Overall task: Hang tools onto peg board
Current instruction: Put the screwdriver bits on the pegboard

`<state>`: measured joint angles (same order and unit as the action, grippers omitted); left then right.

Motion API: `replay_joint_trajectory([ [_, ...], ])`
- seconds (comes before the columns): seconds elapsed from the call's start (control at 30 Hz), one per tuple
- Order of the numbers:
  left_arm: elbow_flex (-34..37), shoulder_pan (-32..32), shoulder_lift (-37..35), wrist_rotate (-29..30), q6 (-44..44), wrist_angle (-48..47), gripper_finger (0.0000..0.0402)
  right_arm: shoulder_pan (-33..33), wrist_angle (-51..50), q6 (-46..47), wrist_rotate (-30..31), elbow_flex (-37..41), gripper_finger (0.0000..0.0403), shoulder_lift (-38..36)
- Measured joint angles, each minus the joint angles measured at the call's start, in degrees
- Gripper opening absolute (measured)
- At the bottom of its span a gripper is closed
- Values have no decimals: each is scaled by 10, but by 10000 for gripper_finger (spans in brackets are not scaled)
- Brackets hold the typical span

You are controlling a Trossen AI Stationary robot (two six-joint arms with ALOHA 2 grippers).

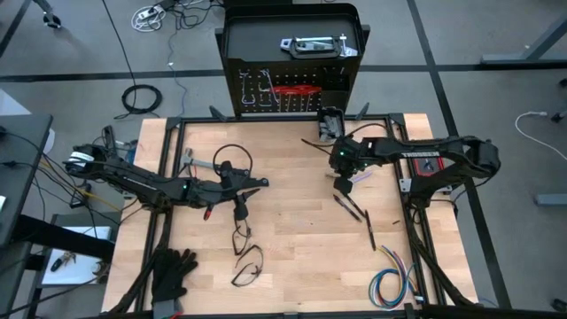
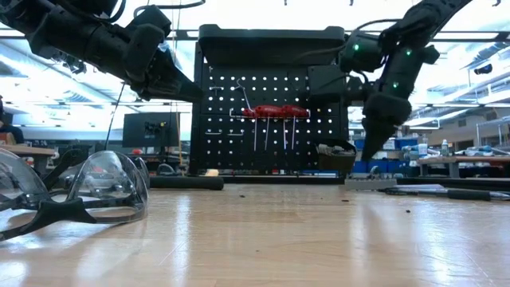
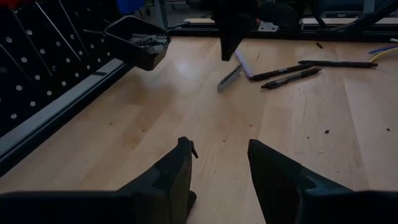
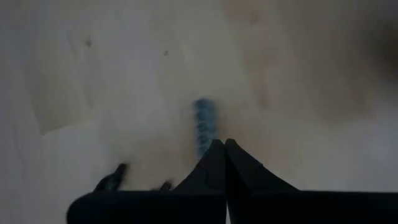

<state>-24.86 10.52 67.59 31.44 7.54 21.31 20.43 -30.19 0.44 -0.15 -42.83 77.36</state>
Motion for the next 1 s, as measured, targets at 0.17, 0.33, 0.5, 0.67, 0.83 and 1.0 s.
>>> replay_joint_trajectory([
  [0.17, 0, 0, 0, 0, 0, 1, 156, 0, 10, 22, -12, -1, 16, -3],
  [0.33, 0, 0, 0, 0, 0, 0, 156, -9, 11, 32, -12, -1, 90, 39],
  [0.5, 0, 0, 0, 0, 0, 0, 156, -25, 26, 32, -5, 0, 166, 101],
  [0.67, 0, 0, 0, -6, 0, -2, 156, -25, 36, 30, 3, -1, 225, 124],
  [0.83, 0, 0, 0, -7, 0, -1, 156, -25, 32, 11, 6, -2, 250, 125],
  [1.0, 0, 0, 0, -7, 0, -1, 156, -24, 34, -5, 17, -4, 227, 140],
])
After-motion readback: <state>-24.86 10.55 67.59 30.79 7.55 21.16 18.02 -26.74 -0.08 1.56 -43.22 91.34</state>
